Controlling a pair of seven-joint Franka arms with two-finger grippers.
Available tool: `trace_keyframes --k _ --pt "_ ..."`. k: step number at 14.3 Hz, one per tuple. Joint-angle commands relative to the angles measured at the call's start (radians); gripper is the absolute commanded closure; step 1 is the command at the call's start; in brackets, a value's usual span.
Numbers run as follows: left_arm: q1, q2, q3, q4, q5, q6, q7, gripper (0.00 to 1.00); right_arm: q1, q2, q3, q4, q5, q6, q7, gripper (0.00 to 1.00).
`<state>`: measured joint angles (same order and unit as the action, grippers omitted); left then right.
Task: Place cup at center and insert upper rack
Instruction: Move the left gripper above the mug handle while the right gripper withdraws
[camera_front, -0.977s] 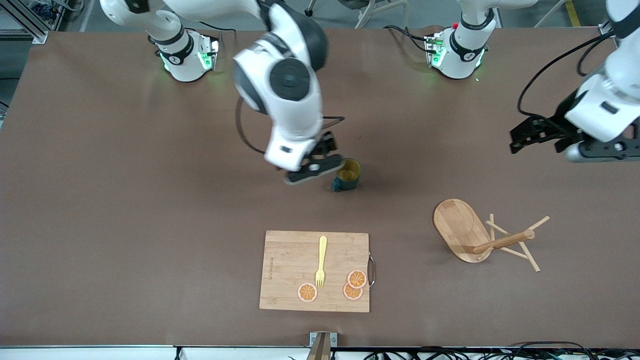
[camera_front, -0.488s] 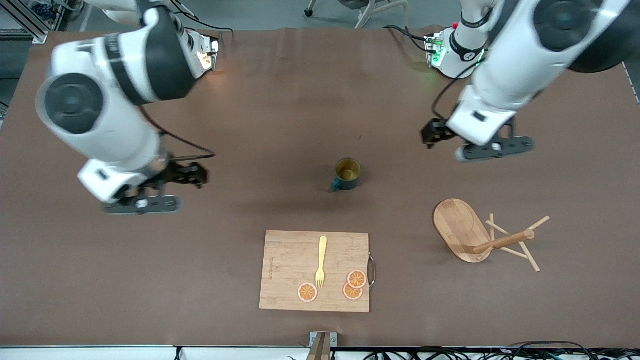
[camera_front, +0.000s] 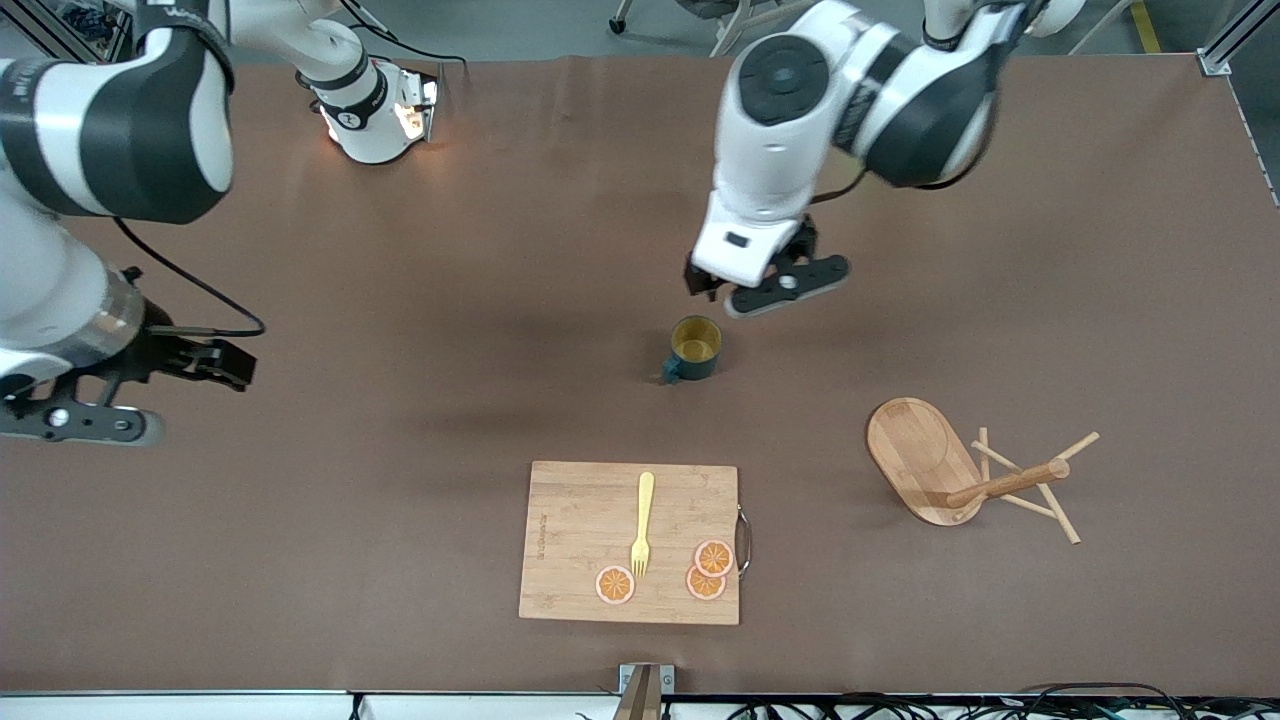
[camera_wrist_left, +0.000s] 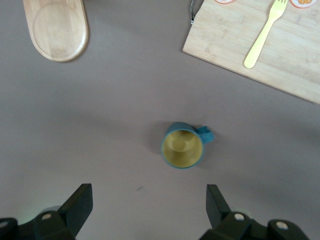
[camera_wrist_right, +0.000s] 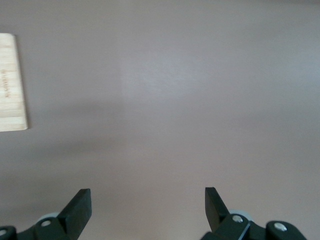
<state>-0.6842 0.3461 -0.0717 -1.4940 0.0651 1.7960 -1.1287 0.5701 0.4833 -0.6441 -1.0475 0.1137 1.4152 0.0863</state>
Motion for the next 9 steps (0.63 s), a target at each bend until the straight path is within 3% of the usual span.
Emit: trace_keyframes --k 1,3,5,6,9 --pt "-0.067 0.103 0.012 0.063 0.039 0.08 -0.165 0.0 -0.074 -0.077 0.004 -0.049 0.068 0.004 -0.014 0.0" --pt "-0.099 0.161 0.015 0.118 0.048 0.108 -0.244 0.0 -0.123 -0.094 0.009 -0.081 0.107 0.004 -0.06 0.0" --pt "-0.118 0.223 0.016 0.185 0.047 0.132 -0.29 0.0 -0.179 -0.112 0.055 -0.086 0.109 0.005 -0.092 0.0" --pt "-0.129 0.252 0.016 0.213 0.045 0.161 -0.322 0.0 -0.224 -0.132 0.113 -0.103 0.103 0.007 -0.094 0.0" --pt "-0.144 0.269 0.015 0.224 0.042 0.246 -0.425 0.0 -0.445 -0.21 0.373 -0.156 0.034 0.028 -0.096 0.0"
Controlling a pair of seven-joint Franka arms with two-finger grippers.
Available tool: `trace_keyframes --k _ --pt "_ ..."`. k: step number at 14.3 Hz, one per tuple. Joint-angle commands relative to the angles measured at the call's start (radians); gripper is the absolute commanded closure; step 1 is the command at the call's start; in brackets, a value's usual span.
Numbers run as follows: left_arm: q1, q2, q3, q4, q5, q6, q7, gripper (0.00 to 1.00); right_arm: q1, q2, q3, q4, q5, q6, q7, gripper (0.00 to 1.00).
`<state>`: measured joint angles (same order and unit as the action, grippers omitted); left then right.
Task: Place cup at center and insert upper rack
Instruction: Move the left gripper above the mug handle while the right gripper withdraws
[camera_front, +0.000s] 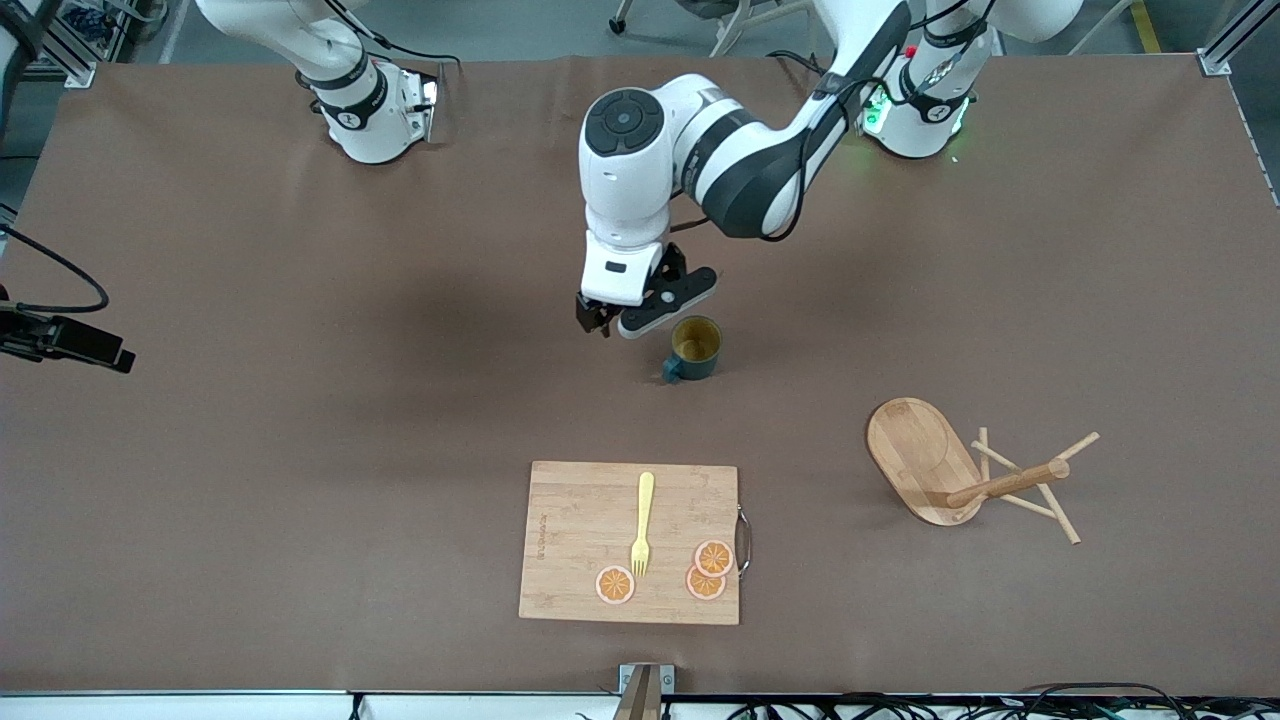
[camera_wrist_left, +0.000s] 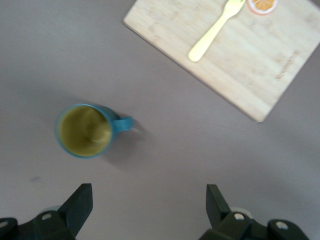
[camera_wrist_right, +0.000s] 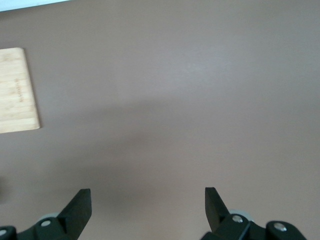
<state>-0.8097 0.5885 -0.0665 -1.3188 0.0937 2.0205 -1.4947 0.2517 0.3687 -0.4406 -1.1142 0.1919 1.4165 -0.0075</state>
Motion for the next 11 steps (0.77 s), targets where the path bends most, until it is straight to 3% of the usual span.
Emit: trace_keyframes --k 1,3,4,6,9,11 --pt "-0.02 0.028 0.007 0.049 0.014 0.033 -0.062 0.0 -0.197 -0.128 0.262 -0.123 -0.078 0.053 -0.002 0.0" --pt "-0.04 0.04 0.011 0.049 0.014 0.059 -0.085 0.0 -0.323 -0.203 0.411 -0.22 -0.136 0.12 -0.003 0.0" --pt "-0.046 0.046 0.013 0.049 0.017 0.079 -0.119 0.0 -0.365 -0.233 0.449 -0.267 -0.144 0.139 -0.003 0.0" --pt "-0.097 0.072 0.042 0.053 0.029 0.089 -0.166 0.0 -0.374 -0.257 0.451 -0.297 -0.146 0.141 -0.003 0.0" --pt "-0.184 0.123 0.15 0.088 0.034 0.095 -0.274 0.0 -0.377 -0.254 0.451 -0.303 -0.146 0.141 -0.005 0.0" --pt "-0.195 0.125 0.171 0.089 0.034 0.096 -0.298 0.0 -0.377 -0.252 0.451 -0.303 -0.146 0.141 -0.005 0.0"
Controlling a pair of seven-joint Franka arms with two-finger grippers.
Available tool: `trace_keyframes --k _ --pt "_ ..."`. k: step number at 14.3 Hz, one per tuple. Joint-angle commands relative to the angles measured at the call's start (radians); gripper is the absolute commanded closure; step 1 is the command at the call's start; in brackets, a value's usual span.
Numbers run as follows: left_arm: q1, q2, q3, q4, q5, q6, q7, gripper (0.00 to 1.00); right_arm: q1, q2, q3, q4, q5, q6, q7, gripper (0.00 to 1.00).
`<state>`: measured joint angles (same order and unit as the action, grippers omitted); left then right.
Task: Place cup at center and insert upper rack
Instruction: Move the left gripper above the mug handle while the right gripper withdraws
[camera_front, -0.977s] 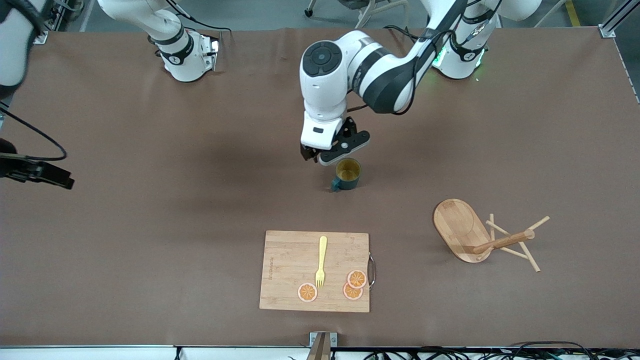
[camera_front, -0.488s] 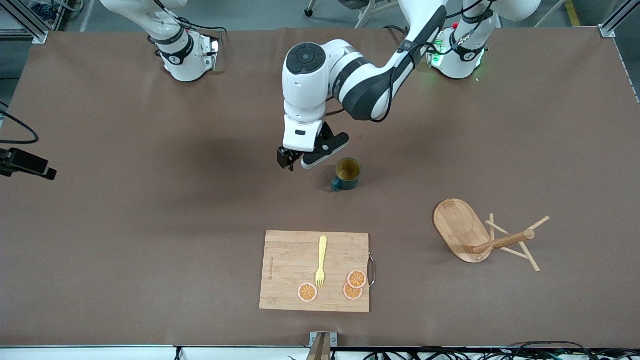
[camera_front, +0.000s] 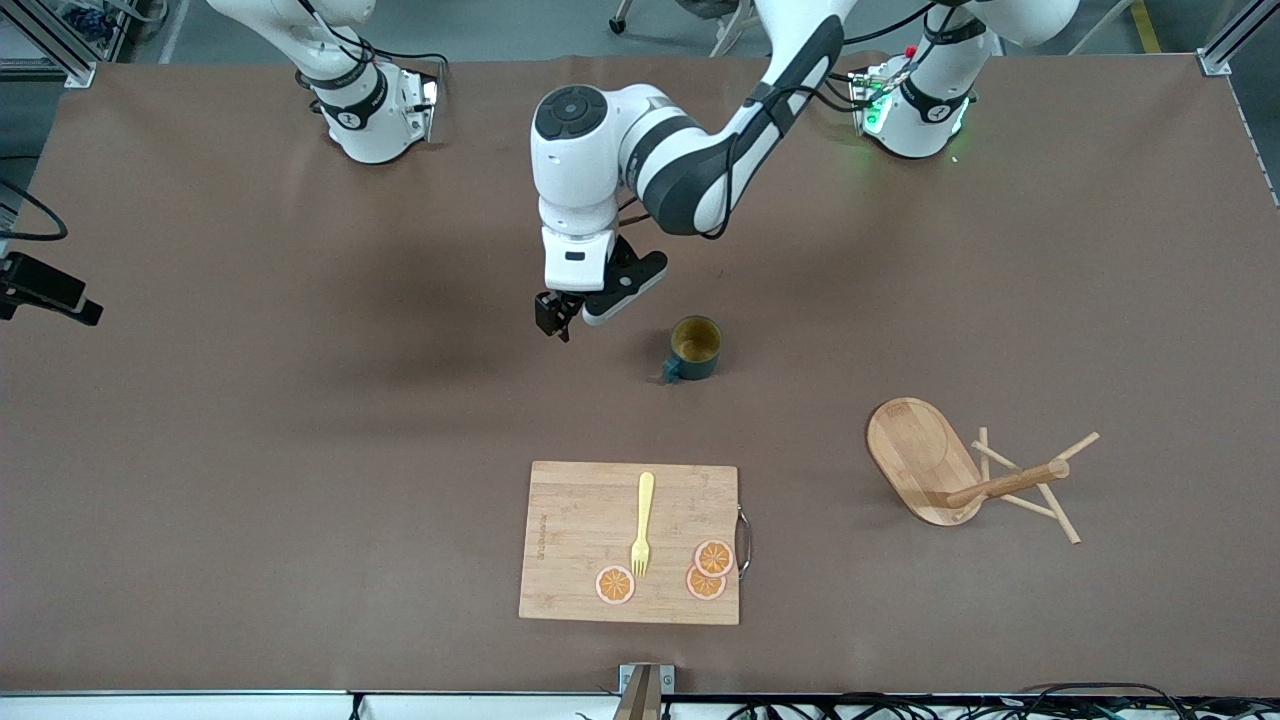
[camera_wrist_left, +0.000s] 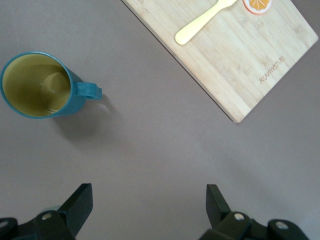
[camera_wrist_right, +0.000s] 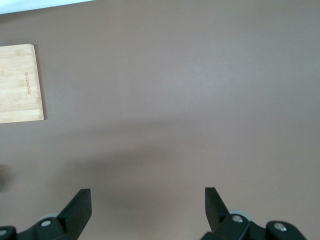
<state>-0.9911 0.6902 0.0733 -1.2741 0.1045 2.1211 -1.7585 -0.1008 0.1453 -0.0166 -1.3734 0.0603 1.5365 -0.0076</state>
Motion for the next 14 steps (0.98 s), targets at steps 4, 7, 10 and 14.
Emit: trace_keyframes --k 4,7,10,14 --pt "-0.021 0.031 0.042 0.044 0.058 -0.004 -0.041 0.0 -0.025 -0.027 0.029 -0.044 -0.014 0.02 -0.005 0.0" --pt "-0.043 0.044 0.048 0.044 0.153 -0.004 -0.123 0.0 -0.025 -0.027 0.027 -0.042 -0.014 0.024 -0.005 0.0" --pt "-0.055 0.072 0.049 0.045 0.167 -0.003 -0.139 0.0 -0.025 -0.026 0.027 -0.042 -0.014 0.022 -0.005 0.0" --pt "-0.167 0.132 0.16 0.044 0.222 -0.006 -0.243 0.0 -0.025 -0.026 0.029 -0.044 -0.014 0.024 -0.005 0.0"
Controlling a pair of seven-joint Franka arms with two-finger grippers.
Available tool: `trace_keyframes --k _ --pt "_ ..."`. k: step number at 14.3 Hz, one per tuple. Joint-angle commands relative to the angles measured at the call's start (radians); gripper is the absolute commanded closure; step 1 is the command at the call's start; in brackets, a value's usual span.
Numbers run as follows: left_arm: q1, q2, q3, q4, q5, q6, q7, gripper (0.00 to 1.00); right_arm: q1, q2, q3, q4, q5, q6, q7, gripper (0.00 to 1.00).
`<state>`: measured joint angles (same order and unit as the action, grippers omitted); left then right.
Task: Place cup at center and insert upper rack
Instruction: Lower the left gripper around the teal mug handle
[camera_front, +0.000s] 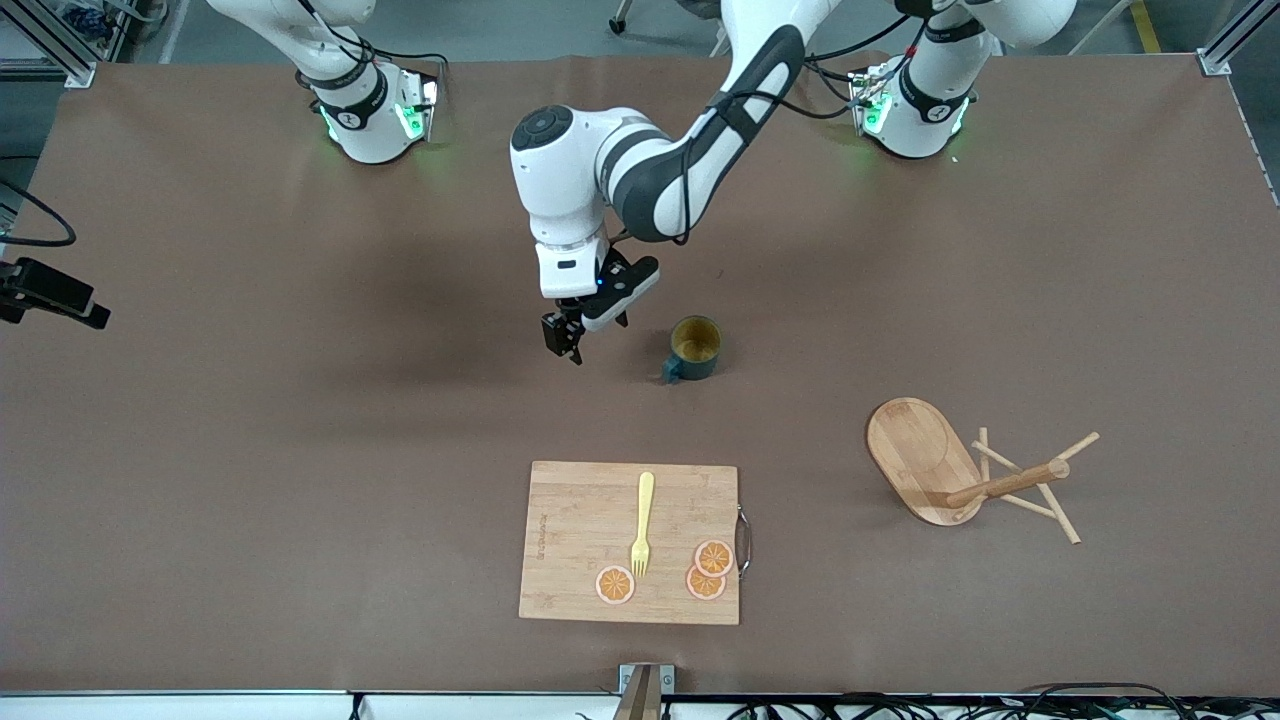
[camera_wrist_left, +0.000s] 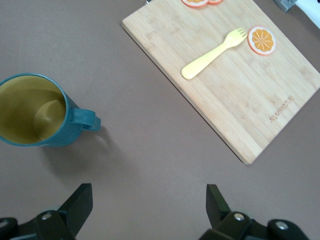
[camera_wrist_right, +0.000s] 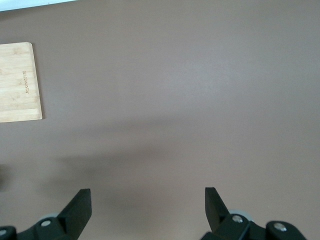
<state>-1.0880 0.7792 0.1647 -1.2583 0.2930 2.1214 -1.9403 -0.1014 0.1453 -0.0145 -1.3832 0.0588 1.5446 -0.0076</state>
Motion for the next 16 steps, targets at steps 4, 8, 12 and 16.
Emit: trace_keyframes --k 4,8,12,16 --pt "-0.196 0.133 0.203 0.028 0.037 -0.031 -0.117 0.0 -0.026 -0.026 0.025 -0.034 -0.007 0.017 -0.003 0.0" --pt "-0.245 0.21 0.283 0.033 0.061 -0.044 -0.151 0.0 -0.034 -0.026 0.027 -0.034 0.001 0.017 -0.003 0.0" --pt "-0.247 0.25 0.283 0.04 0.149 -0.043 -0.151 0.0 -0.035 -0.024 0.027 -0.034 0.001 0.015 -0.003 0.0" --pt "-0.247 0.281 0.28 0.051 0.212 -0.032 -0.149 0.0 -0.04 -0.024 0.027 -0.039 0.004 0.015 -0.003 0.0"
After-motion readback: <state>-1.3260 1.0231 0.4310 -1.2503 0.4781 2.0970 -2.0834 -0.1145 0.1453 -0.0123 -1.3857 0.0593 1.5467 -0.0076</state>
